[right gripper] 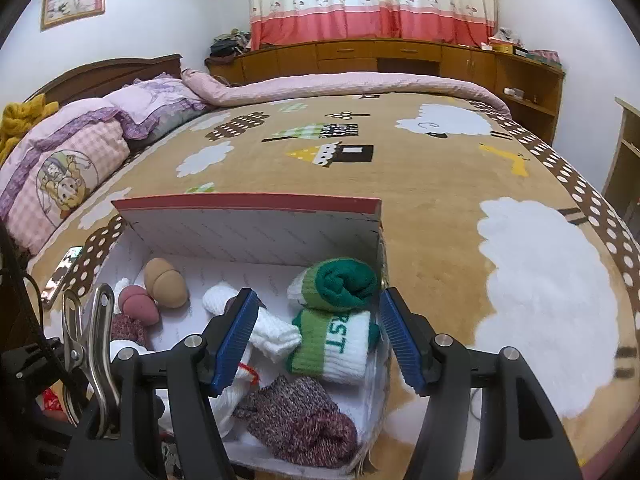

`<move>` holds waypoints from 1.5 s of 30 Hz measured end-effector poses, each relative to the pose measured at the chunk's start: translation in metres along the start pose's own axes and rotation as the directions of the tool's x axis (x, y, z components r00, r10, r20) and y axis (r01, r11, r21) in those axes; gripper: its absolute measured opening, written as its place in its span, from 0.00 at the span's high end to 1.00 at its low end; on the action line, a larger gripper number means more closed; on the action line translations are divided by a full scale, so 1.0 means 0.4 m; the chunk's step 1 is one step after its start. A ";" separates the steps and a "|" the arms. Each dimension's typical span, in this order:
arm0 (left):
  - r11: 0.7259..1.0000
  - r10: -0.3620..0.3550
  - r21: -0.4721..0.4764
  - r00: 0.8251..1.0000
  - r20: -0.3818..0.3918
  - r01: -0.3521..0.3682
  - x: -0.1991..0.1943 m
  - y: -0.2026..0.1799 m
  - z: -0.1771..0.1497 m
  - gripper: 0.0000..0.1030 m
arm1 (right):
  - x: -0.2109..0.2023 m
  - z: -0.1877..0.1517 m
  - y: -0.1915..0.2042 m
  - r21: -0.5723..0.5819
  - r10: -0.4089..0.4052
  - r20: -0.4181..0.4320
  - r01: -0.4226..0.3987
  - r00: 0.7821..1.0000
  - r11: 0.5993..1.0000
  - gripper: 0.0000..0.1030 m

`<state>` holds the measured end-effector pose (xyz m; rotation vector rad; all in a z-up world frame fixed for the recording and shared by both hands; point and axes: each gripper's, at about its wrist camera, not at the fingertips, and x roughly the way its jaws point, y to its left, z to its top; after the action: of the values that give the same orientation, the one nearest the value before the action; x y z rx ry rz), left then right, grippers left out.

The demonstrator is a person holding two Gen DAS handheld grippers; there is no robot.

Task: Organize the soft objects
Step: 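Open both grippers to drop the FIRST sock and white sock into the box, then withdraw both grippers from the shoebox toward the last items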

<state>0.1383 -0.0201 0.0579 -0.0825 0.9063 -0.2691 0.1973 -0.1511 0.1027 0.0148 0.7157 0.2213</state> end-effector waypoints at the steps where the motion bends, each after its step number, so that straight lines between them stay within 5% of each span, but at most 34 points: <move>1: 1.000 0.005 0.001 1.000 0.003 -0.005 -0.003 0.000 -0.001 0.26 | -0.004 -0.001 -0.002 0.007 0.003 0.002 -0.003 1.000 1.000 0.37; 45: 0.996 0.067 -0.058 0.997 0.036 -0.065 -0.159 0.075 -0.093 0.25 | -0.162 -0.151 0.017 0.050 0.043 -0.019 -0.042 0.999 0.998 0.37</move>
<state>0.0779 0.0271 0.0782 -0.1094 0.8778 -0.1801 0.1090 -0.1615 0.0996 0.0752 0.7412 0.2446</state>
